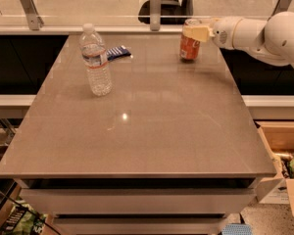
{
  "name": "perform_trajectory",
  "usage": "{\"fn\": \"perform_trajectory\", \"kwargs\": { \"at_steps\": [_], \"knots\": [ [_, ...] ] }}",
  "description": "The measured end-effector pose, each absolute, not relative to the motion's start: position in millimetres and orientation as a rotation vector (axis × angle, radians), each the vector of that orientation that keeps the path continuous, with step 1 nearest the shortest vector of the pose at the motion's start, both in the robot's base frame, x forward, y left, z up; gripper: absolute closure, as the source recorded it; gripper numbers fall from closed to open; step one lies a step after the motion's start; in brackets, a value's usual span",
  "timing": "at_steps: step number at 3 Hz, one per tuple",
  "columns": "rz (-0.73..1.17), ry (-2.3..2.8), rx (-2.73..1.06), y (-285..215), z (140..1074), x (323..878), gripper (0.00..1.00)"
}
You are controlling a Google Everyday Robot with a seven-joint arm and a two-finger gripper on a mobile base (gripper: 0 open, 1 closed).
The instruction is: Move coke can near water bottle
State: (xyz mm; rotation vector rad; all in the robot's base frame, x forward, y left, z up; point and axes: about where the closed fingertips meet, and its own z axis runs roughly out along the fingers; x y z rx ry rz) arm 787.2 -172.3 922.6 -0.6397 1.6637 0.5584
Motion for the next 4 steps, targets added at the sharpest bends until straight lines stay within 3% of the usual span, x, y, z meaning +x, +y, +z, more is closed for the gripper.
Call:
{"fn": "perform_trajectory", "kwargs": {
  "at_steps": [4],
  "knots": [
    [0.594, 1.612, -0.736, -147.5, 981.7, 712.0, 1.0]
  ]
}}
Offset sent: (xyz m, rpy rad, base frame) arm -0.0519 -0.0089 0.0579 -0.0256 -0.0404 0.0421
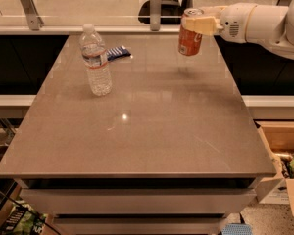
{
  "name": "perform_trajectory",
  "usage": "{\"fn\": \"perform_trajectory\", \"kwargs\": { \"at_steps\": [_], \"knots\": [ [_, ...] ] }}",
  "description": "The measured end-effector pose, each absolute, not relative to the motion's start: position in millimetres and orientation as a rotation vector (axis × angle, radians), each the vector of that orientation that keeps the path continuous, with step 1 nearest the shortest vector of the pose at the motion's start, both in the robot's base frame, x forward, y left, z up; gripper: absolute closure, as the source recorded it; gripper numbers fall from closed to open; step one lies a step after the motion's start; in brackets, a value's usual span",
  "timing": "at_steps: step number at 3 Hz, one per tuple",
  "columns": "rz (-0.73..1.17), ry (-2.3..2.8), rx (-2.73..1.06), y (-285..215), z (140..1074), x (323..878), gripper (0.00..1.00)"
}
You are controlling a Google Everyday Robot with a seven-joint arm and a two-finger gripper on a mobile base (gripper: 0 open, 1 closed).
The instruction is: Move coke can near water bottle
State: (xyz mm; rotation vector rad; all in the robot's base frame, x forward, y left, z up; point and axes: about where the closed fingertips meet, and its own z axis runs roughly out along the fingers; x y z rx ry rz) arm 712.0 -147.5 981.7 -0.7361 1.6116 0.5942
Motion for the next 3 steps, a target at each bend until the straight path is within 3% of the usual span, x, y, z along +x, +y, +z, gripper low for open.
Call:
{"fn": "perform_trajectory", "kwargs": {
  "at_steps": [3],
  "knots": [
    [0.66, 1.545, -0.817, -80.2, 977.4, 631.6, 1.0]
  ]
}}
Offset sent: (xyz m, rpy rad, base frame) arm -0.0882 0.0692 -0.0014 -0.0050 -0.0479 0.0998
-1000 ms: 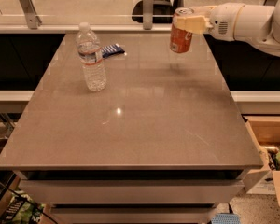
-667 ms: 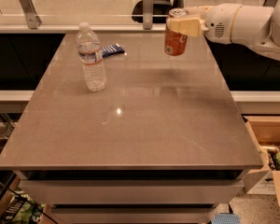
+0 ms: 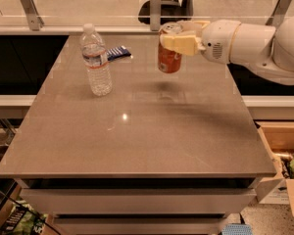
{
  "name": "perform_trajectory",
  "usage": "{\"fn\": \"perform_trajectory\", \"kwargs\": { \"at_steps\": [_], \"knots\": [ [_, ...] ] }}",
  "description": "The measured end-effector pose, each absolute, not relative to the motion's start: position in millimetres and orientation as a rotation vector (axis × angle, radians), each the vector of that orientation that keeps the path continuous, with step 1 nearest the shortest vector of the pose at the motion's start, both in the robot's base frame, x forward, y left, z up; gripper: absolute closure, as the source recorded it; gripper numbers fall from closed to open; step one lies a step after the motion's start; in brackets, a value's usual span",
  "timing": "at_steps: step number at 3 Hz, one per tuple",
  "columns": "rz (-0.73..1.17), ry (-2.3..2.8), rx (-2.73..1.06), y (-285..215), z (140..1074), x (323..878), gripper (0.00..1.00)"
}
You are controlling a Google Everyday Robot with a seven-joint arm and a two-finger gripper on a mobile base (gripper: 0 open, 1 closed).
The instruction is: Move coke can near water bottle
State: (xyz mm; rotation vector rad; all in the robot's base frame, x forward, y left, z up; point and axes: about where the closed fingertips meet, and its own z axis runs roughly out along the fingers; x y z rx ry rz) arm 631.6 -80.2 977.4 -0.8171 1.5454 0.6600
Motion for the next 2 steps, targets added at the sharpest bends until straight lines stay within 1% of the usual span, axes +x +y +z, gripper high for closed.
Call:
{"fn": "perform_trajectory", "kwargs": {
  "at_steps": [2],
  "knots": [
    [0.709, 1.538, -0.845, -39.0, 966.0, 591.6, 1.0]
  ]
}}
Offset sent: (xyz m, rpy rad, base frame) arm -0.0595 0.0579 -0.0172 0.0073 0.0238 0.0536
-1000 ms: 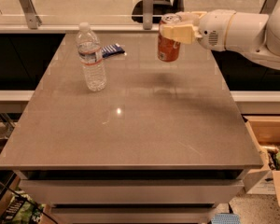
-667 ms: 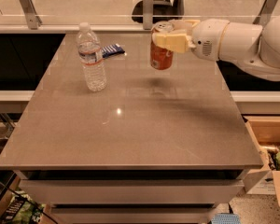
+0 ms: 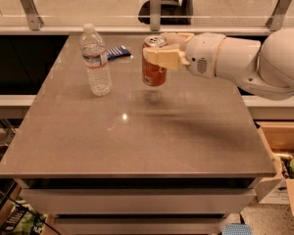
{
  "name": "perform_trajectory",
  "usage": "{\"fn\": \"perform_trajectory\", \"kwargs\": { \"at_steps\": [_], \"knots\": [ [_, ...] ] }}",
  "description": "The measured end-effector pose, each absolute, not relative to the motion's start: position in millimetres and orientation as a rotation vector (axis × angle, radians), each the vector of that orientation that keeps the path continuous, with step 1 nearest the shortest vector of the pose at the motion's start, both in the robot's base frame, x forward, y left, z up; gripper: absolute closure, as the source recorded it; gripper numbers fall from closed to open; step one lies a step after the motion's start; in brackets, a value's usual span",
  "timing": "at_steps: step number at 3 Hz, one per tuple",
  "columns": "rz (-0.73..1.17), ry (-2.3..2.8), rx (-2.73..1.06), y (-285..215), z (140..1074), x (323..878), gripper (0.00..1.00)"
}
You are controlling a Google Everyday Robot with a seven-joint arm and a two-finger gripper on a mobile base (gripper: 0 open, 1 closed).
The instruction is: Move coke can near water bottle
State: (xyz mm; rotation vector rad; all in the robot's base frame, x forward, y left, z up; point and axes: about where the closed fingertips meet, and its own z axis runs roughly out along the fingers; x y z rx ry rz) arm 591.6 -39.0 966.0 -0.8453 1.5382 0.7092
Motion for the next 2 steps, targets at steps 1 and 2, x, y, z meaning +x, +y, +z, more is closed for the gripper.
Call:
{"fn": "perform_trajectory", "kwargs": {
  "at_steps": [1, 2],
  "knots": [
    [0.714, 1.554, -0.87, -21.7, 962.9, 583.6, 1.0],
    [0.734, 1.557, -0.892, -7.2, 956.6, 583.9, 1.0]
  ]
}}
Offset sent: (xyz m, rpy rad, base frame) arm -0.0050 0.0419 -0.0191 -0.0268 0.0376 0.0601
